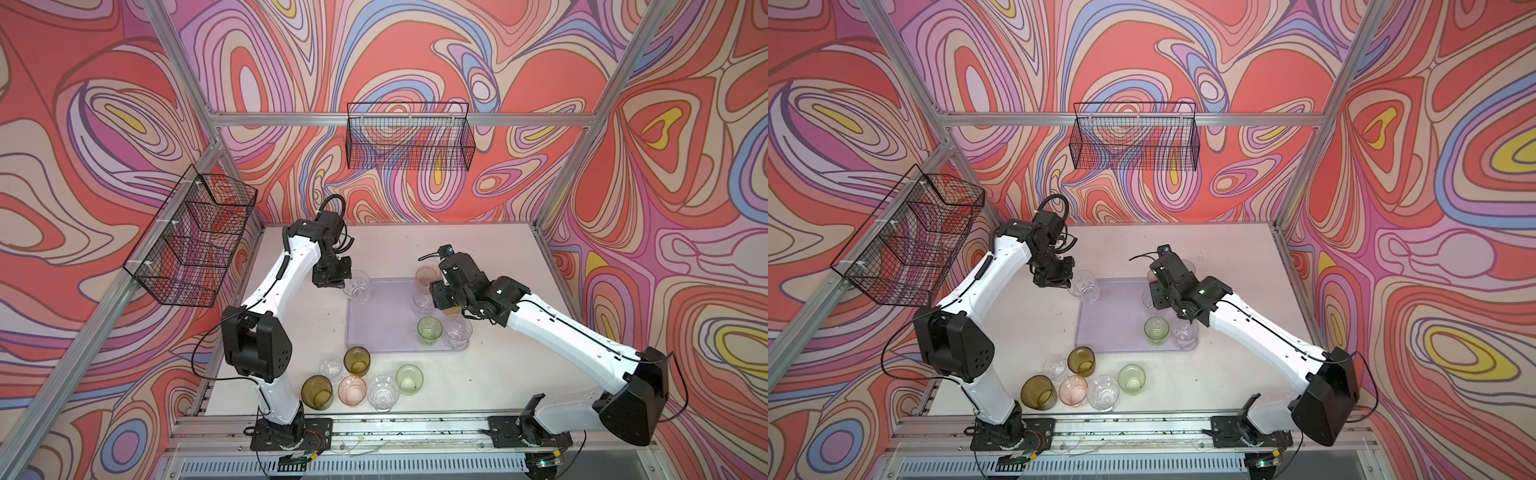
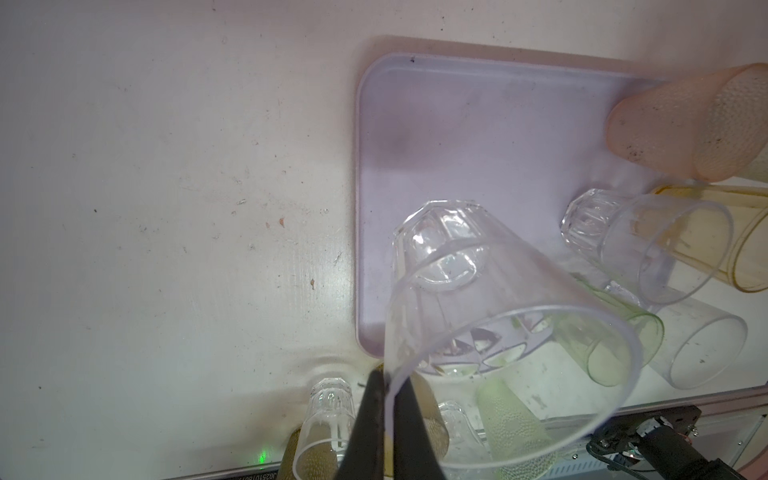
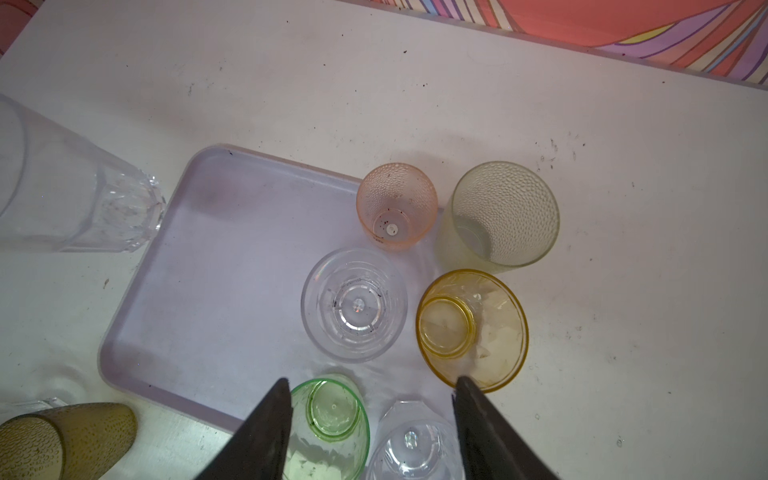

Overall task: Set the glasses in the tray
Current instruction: 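Lift the tall clear cup with the left gripper and carry it onto the tray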

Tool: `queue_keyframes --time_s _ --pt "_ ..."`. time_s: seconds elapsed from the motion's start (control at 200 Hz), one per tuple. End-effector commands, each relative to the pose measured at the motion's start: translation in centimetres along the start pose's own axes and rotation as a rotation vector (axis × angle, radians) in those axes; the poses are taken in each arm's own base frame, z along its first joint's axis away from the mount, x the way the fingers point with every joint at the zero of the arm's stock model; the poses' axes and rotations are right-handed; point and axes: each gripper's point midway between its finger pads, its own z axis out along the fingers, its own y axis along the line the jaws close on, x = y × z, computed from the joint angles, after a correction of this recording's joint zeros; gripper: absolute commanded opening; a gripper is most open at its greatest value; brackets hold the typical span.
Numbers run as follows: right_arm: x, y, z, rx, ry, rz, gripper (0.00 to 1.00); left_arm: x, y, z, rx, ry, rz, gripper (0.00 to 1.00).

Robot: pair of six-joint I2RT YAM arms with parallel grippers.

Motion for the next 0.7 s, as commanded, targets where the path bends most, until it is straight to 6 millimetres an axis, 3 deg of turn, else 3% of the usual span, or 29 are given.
queue_keyframes --time_s 0.0,0.696 --pt "-0.2 -0.7 -1.1 0.011 -0.016 0.005 0.64 -0.3 -0.9 0.3 -0.009 0.024 0.031 0.0" --pt "0.5 -1.2 -1.9 0.02 0.001 0.015 0.64 -3.6 -6.6 4.4 -0.015 0.054 0.13 0.0"
